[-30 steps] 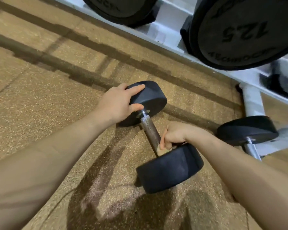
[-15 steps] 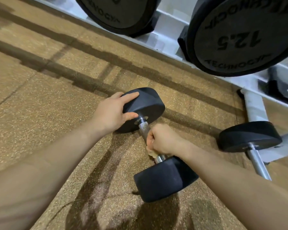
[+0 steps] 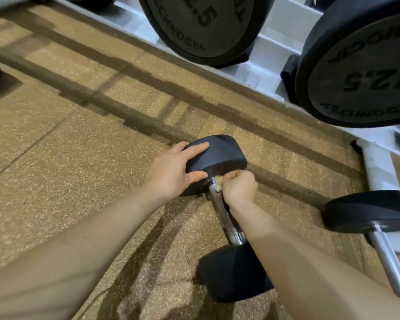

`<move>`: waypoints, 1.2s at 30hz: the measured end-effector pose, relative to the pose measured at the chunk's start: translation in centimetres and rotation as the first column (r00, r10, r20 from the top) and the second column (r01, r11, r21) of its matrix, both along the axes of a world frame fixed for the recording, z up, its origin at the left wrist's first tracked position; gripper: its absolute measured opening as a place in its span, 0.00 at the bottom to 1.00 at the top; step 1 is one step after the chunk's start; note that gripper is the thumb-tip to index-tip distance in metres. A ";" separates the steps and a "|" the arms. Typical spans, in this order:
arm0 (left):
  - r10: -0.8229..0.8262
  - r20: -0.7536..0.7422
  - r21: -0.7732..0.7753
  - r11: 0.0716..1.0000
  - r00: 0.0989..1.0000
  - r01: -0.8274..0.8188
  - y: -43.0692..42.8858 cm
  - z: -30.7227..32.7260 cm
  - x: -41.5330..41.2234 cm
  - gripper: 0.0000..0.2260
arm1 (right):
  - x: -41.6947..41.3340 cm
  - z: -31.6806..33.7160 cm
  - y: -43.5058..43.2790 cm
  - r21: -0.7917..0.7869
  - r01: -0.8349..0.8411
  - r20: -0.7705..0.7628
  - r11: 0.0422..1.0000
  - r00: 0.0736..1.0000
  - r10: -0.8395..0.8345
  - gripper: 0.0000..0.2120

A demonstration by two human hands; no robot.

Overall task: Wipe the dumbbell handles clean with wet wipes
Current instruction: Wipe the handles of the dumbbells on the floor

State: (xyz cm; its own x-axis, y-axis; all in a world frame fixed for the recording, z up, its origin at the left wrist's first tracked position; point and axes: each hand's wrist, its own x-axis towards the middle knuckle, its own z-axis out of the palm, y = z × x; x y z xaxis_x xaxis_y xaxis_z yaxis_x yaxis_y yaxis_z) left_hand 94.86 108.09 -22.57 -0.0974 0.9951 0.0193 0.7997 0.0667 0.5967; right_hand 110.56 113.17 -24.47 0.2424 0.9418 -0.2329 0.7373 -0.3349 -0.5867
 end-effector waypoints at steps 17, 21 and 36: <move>0.443 0.803 -0.412 0.896 0.398 -0.165 -13.8 21.1 -5.3 0.16 | -7.4 25.5 -10.1 -0.444 -0.286 -0.821 0.849 0.509 -0.257 0.07; 0.547 0.807 -0.422 0.799 0.224 -0.429 -19.1 30.0 -6.1 0.06 | -10.2 34.3 -13.6 -0.425 -0.558 -0.843 0.713 0.531 -0.087 0.16; 0.493 0.793 -0.577 0.421 -0.357 -0.700 -34.8 50.0 -15.4 0.14 | -27.3 55.8 -25.0 -0.278 -0.928 -0.590 0.249 0.369 0.718 0.03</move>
State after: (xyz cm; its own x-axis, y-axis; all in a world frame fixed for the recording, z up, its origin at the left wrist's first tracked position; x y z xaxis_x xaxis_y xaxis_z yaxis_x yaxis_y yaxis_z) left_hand 79.42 73.25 27.43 -0.6738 0.3562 -0.6474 -0.7012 -0.0320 0.7122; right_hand 83.30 88.18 31.32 -0.7720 0.2570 -0.5813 0.6140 0.0653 -0.7866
